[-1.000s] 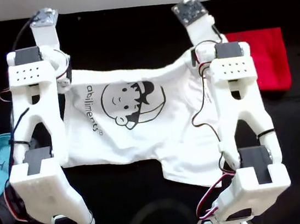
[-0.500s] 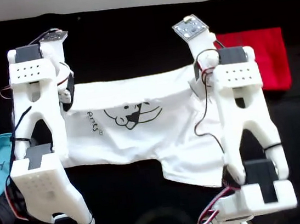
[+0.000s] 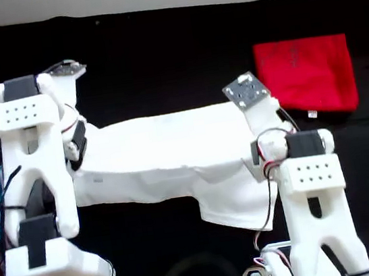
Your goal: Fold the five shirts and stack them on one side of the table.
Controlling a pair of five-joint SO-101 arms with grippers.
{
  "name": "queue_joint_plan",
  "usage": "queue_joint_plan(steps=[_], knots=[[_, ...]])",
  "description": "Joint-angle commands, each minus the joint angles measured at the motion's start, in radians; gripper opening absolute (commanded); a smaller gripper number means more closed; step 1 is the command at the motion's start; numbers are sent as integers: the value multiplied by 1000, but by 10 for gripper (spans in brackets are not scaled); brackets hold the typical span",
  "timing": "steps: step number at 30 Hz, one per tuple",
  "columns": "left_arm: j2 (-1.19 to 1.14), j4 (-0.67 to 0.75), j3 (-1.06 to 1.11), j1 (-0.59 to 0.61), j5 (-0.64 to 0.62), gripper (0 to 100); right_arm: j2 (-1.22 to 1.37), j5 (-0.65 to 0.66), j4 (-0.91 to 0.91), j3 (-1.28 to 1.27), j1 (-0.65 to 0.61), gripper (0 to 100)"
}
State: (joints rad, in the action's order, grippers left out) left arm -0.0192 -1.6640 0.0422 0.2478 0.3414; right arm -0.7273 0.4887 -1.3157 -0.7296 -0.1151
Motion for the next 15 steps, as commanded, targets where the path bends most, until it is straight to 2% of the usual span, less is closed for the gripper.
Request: queue_joint_plan(steps=[1, 7, 15], knots=[[131, 83, 183, 7, 11, 8, -124, -5, -47, -58, -2, 6], [193, 204, 400, 8, 12, 8, -231, -2, -62, -205, -2, 6], [193, 338, 496, 8, 12, 8, -297, -2, -88, -278, -7, 6]])
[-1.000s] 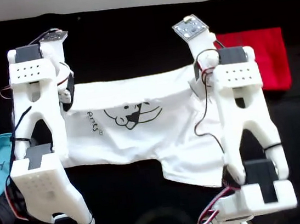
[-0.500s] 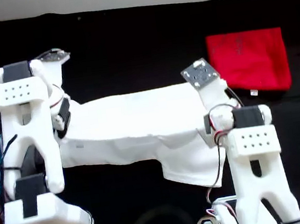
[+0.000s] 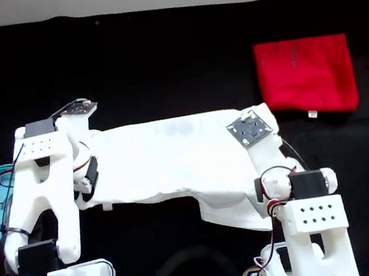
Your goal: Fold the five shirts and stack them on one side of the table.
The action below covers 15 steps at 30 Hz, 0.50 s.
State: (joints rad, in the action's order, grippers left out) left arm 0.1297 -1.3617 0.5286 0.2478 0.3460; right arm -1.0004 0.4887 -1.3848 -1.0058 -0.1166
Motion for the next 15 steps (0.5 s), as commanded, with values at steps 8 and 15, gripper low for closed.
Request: queue_joint_plan(steps=[8, 15], knots=[[44, 91, 45, 13, 8, 10, -30, -2, 13, -128, -2, 9], [53, 86, 42, 15, 8, 111, -33, 0, 35, -183, -5, 187]])
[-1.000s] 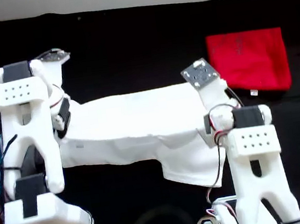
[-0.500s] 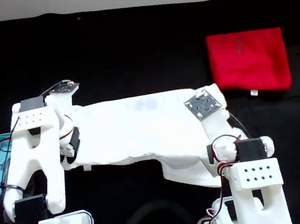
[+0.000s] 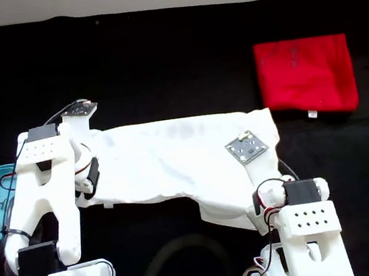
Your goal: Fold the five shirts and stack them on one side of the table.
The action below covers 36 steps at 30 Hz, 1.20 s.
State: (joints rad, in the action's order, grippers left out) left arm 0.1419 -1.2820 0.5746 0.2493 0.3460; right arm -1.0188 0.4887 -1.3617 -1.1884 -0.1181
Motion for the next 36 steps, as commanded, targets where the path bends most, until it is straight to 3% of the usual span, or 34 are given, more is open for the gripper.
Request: queue_joint_plan(steps=[1, 5, 11, 16, 18, 20, 27, 36], knots=[[41, 6, -4, 13, 8, 131, -15, 0, 12, 7, -4, 203], [42, -14, -53, 15, 8, 160, -16, -2, -36, 110, -4, 187], [42, -210, -355, 15, 8, 161, -15, -6, -143, 380, -1, 187], [31, -273, -576, 13, 8, 160, -7, -9, -93, 506, -2, 173], [30, -270, -591, 5, 6, 117, -2, -9, -10, 473, -4, 106], [28, -229, -582, -13, 2, 0, 28, -9, 88, 420, -4, 0], [-133, -69, -545, -85, -57, 9, 361, -12, 317, 410, -5, 5], [-449, 255, -585, -62, -149, 9, 891, -210, 458, 765, -7, 6]])
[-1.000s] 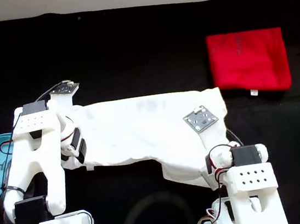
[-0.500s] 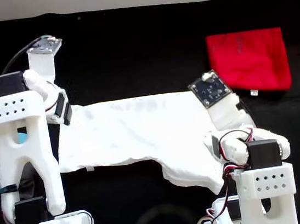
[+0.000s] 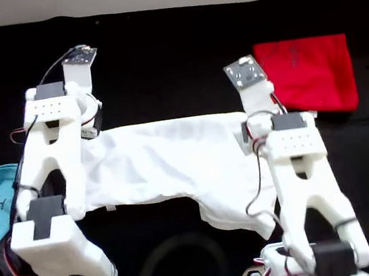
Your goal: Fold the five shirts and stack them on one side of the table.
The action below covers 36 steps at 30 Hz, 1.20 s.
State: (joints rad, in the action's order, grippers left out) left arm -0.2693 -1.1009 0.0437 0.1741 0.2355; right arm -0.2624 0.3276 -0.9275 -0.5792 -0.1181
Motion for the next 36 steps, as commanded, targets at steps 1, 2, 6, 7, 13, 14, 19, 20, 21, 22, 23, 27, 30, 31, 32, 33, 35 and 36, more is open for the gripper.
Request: queue_joint_plan(steps=[1, 2, 6, 7, 13, 14, 19, 20, 21, 22, 23, 27, 30, 31, 32, 33, 35, 36], knots=[[-61, 80, -77, 18, -57, 9, 193, -64, 24, 202, -15, 6], [-84, 80, -101, 18, -71, 9, 249, -69, 24, 242, -25, 6], [-197, 74, -200, 25, -75, 9, 469, -71, 24, 363, -51, 6], [-223, 74, -220, 38, -74, 9, 519, -71, 24, 389, -51, 6], [-349, 63, -328, 154, -74, 9, 691, -72, 24, 499, 56, 6], [-367, 49, -348, 166, -74, 9, 702, -72, 24, 512, 76, 6], [-443, -49, -503, 199, -74, 9, 705, -69, 19, 570, 142, 6], [-450, -77, -541, 199, -74, 9, 705, -69, 18, 584, 143, 6], [-455, -106, -582, 199, -75, 9, 705, -69, 16, 595, 145, 6], [-455, -140, -625, 196, -77, 9, 704, -69, 16, 602, 143, 6], [-456, -173, -668, 194, -77, 9, 702, -69, 15, 613, 140, 6], [-461, -302, -823, 183, -78, 9, 700, -72, -101, 700, 110, 6], [-463, -382, -886, 177, -78, 9, 700, -74, -206, 782, 82, 6], [-463, -400, -895, 173, -78, 9, 699, -74, -231, 806, 77, 6], [-463, -413, -897, 170, -78, 9, 691, -74, -248, 823, 71, 6], [-463, -430, -898, 166, -78, 9, 673, -75, -259, 834, 67, 6], [-463, -488, -898, 147, -75, 9, 613, -106, -266, 835, 61, 6], [-456, -525, -898, 137, -74, 9, 575, -126, -266, 825, 59, 6]])
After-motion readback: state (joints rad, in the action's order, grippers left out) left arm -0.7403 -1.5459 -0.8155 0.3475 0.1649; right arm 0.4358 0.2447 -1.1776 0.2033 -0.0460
